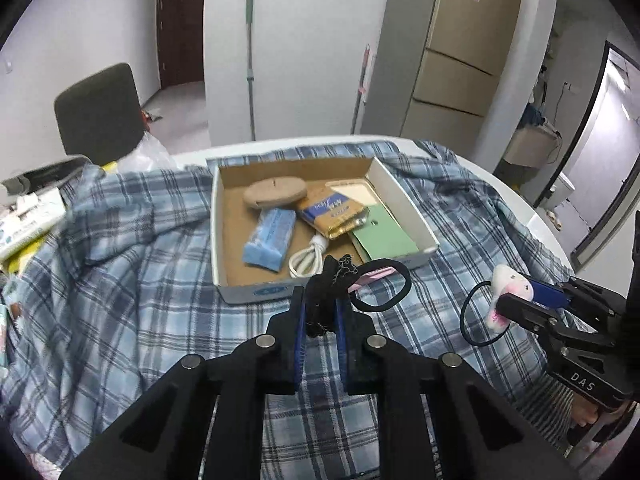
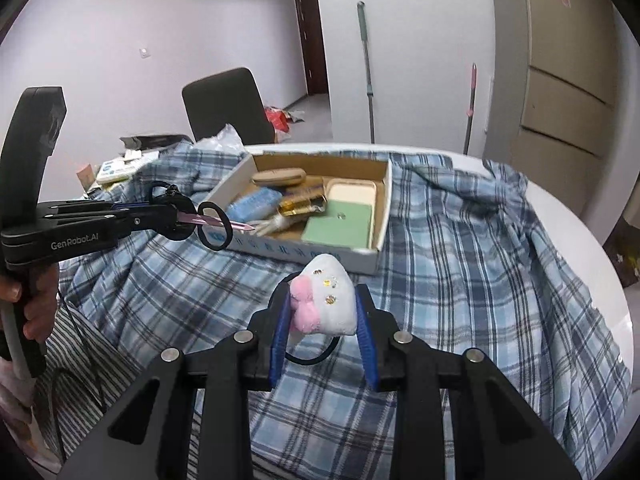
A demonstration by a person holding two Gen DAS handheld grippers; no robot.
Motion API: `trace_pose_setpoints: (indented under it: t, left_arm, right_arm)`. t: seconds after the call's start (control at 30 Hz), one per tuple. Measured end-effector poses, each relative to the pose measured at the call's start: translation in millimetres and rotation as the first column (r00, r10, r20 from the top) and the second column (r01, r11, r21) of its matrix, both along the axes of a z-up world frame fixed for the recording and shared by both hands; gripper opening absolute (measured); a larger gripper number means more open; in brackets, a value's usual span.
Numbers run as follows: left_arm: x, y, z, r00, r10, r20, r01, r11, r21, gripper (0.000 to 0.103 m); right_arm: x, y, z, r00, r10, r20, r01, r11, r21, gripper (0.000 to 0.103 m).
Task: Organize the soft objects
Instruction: 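Grasp the black-handled scissors with the left tool while the right tool holds the bunny, then lower the scissors and bunny into the box, opening both tools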
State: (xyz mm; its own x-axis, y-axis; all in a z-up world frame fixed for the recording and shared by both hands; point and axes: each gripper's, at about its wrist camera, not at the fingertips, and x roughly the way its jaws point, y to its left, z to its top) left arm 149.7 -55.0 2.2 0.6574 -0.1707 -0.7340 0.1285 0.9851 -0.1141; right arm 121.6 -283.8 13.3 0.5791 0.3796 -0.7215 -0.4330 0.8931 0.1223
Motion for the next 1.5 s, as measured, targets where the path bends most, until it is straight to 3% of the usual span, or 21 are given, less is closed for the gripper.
trace_pose_setpoints:
  t: [0.23,0.47,0.6,0.8,1.1,1.37,1.5]
  left_arm:
    - [3,2,31,0.997,0.015,0.072,-0.012,0.999,-0.034,0.014]
    - [21,-6,52,0.991,0.003,0.136,-0.003,1.0,0.005,0.014]
    - [42,-3,53,0.992,0.004,0.127,-0.003,1.0,-0.01,0.014]
    - [75,7,42,0.997,0.016,0.075,-0.013,0.999,-0.041,0.014]
    - [106,6,0,1.0,0.008,-0.012,-0.008,1.0,-0.006,0.014]
    - [116,7,-27,0.998,-0.004,-0.059,0.004,1.0,0.002,0.014]
    - [116,6,-31,0.998,-0.01,-0.054,0.01,1.0,0.004,0.014]
  right_arm:
    - [2,8,31,0.996,-0.017,0.092,0.015,0.999,0.032,0.03]
    - [19,20,56,0.986,-0.013,0.167,0.012,1.0,0.006,0.03]
    - [40,29,59,0.986,0.004,0.167,-0.003,1.0,-0.003,0.031]
    - [77,42,35,0.994,0.018,0.108,-0.014,0.999,-0.04,0.031]
    - [104,59,-20,0.999,0.046,-0.011,-0.047,0.995,-0.083,0.031]
    - [120,63,-46,0.997,0.037,-0.071,-0.043,0.996,-0.084,0.031]
    - [125,62,-53,0.994,0.019,-0.108,-0.025,0.998,-0.062,0.046]
